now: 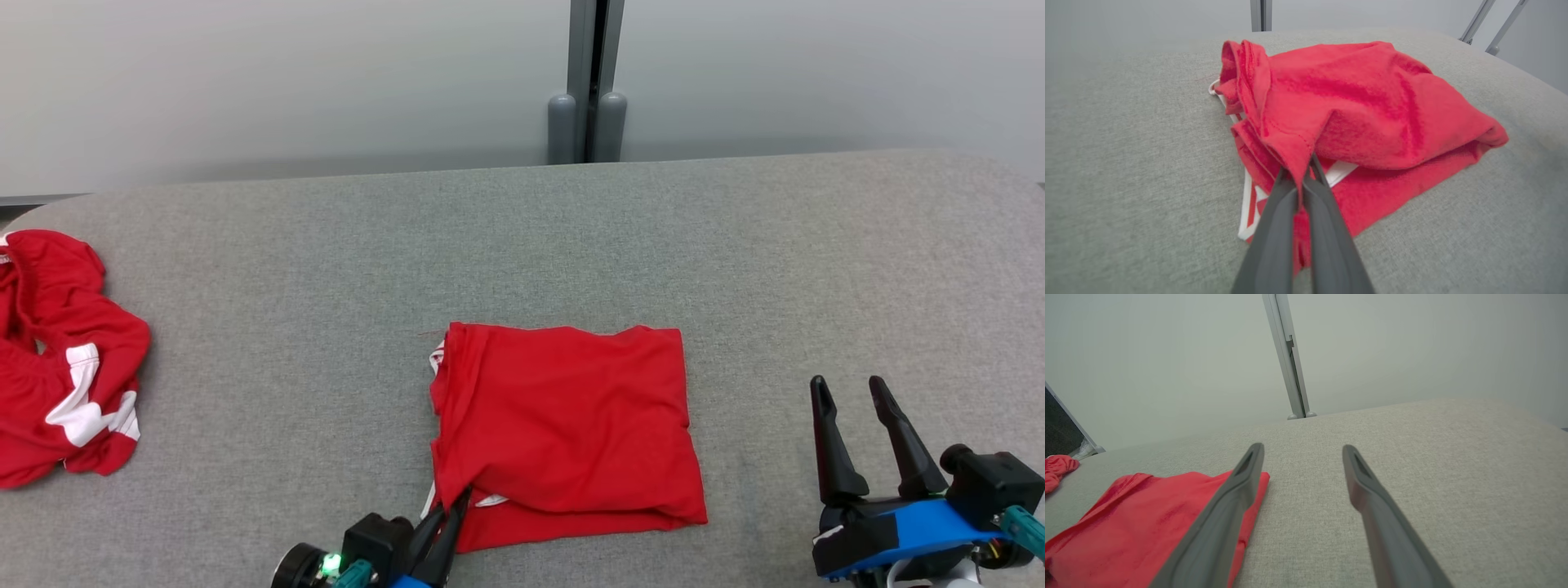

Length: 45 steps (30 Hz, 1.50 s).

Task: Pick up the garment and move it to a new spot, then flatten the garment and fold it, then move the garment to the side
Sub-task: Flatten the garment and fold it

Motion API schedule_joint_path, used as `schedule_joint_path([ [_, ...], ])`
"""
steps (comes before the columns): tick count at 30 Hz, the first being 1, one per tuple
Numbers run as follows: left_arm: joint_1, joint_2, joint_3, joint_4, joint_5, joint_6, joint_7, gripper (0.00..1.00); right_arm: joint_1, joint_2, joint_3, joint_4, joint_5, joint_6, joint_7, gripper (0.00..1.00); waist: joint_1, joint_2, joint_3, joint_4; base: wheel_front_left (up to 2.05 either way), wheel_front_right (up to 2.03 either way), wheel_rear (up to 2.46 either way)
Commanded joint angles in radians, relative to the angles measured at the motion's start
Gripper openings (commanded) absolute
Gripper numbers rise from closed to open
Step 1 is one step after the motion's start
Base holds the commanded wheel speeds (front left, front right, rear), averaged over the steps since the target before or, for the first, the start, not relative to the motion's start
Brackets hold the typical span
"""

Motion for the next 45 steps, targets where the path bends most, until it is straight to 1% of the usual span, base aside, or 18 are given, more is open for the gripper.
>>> schedule_joint_path([
  [1,0.020,0.013,0.000,-0.025,-0.005,0.008,0.009,0.00,0.007,0.000,-0.010,0.007,-0.002,0.001,-0.005,1.00,0.0000,0.0000,-0.001,0.003,0.00,0.00,0.00],
  [6,0.057,0.020,-0.016,-0.070,-0.014,0.011,0.041,0.00,0.006,0.000,-0.025,0.020,-0.003,0.001,-0.008,1.00,0.0000,0.0000,-0.002,0.011,0.00,0.00,0.00],
  [7,0.059,0.022,-0.016,-0.077,-0.012,0.015,0.043,0.49,0.006,0.000,-0.026,0.023,-0.003,0.001,-0.009,1.00,0.0000,0.0000,-0.003,0.011,0.00,0.00,0.00],
  [8,0.061,0.021,-0.014,-0.083,-0.013,0.019,0.038,1.00,0.006,0.000,-0.026,0.026,-0.003,0.001,-0.010,1.00,0.0000,0.0000,-0.005,0.012,0.00,0.00,0.00],
  [13,0.060,0.018,-0.006,-0.130,-0.018,0.031,0.007,1.00,0.007,0.000,-0.027,0.039,-0.006,0.001,-0.009,1.00,0.0000,0.0000,-0.020,0.016,0.00,0.00,0.00],
  [19,0.071,0.031,0.037,-0.199,-0.035,0.059,-0.026,1.00,0.003,0.000,-0.025,0.038,-0.008,0.001,-0.011,1.00,0.0000,0.0000,-0.039,0.019,0.00,0.00,0.00],
  [26,0.075,0.064,0.152,-0.250,-0.060,0.124,-0.045,1.00,0.002,0.000,-0.014,0.027,-0.010,0.001,-0.008,1.00,0.0000,0.0000,-0.060,0.023,0.00,0.00,0.00],
  [27,0.075,0.064,0.152,-0.250,-0.060,0.124,-0.045,1.00,0.002,0.000,-0.014,0.027,-0.010,0.001,-0.008,1.00,0.0000,0.0000,-0.060,0.023,0.00,0.00,0.00],
  [32,0.080,0.095,0.245,-0.289,-0.065,0.171,-0.052,1.00,0.009,0.000,-0.021,0.011,-0.016,0.001,-0.002,1.00,0.0000,0.0000,-0.067,0.029,0.00,0.00,0.00],
  [35,0.085,0.114,0.291,-0.311,-0.064,0.186,-0.052,1.00,0.013,0.000,-0.026,0.002,-0.017,0.001,0.002,1.00,0.0000,0.0000,-0.071,0.035,0.00,0.00,0.00],
  [41,0.110,0.120,0.342,-0.351,-0.047,0.216,-0.052,1.00,0.029,0.000,-0.033,-0.019,-0.027,0.001,0.016,1.00,0.0000,0.0000,-0.083,0.044,0.00,0.00,0.00],
  [45,0.126,0.125,0.345,-0.356,-0.035,0.226,-0.052,1.00,0.048,0.000,-0.037,-0.034,-0.029,0.001,0.025,1.00,0.0000,0.0000,-0.090,0.048,0.00,0.00,0.00],
])
